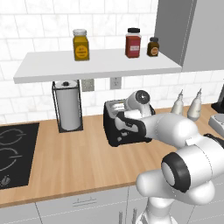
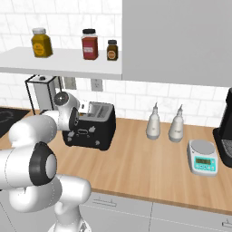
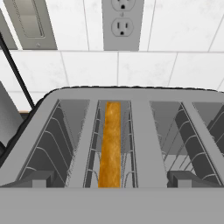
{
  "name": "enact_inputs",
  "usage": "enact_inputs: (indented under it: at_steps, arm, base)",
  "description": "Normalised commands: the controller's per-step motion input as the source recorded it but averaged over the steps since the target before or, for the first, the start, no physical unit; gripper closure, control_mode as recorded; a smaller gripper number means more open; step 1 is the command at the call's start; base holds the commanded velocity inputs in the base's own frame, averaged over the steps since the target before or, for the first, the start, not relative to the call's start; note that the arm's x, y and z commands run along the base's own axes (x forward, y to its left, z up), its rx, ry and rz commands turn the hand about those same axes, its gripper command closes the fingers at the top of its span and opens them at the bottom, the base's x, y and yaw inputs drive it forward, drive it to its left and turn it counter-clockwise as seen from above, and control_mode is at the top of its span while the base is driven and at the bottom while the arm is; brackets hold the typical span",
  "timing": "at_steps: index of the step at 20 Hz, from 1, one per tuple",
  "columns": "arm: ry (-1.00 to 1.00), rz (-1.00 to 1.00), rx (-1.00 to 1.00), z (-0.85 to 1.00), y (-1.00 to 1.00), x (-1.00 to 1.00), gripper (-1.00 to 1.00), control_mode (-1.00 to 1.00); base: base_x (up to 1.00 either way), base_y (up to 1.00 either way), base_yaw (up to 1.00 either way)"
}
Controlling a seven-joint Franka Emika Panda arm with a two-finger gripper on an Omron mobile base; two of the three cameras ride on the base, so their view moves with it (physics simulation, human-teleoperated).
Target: Start the toaster. Once the lever pops up, take the bread to the plate on the dining counter.
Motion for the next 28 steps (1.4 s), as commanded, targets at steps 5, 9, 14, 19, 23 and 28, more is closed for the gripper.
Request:
enact_inputs:
  at_steps: [5,9,14,19,23,28]
  arm:
    - [0.00,0.00,0.00,0.00,0.00,0.00,-1.00,-1.00]
    - [0.00,0.00,0.00,0.00,0.00,0.00,-1.00,-1.00]
    - [0.00,0.00,0.00,0.00,0.00,0.00,-1.00,-1.00]
    - [0.00,0.00,0.00,0.00,0.00,0.00,-1.00,-1.00]
    - [0.00,0.00,0.00,0.00,0.00,0.00,-1.00,-1.00]
    - [0.00,0.00,0.00,0.00,0.00,0.00,-1.00,-1.00]
  base:
    - [0.00,0.00,0.00]
    - [0.00,0.00,0.00]
    - [0.00,0.00,0.00]
    - [0.00,0.00,0.00]
    - [0.00,0.00,0.00]
    - [0.00,0.00,0.00]
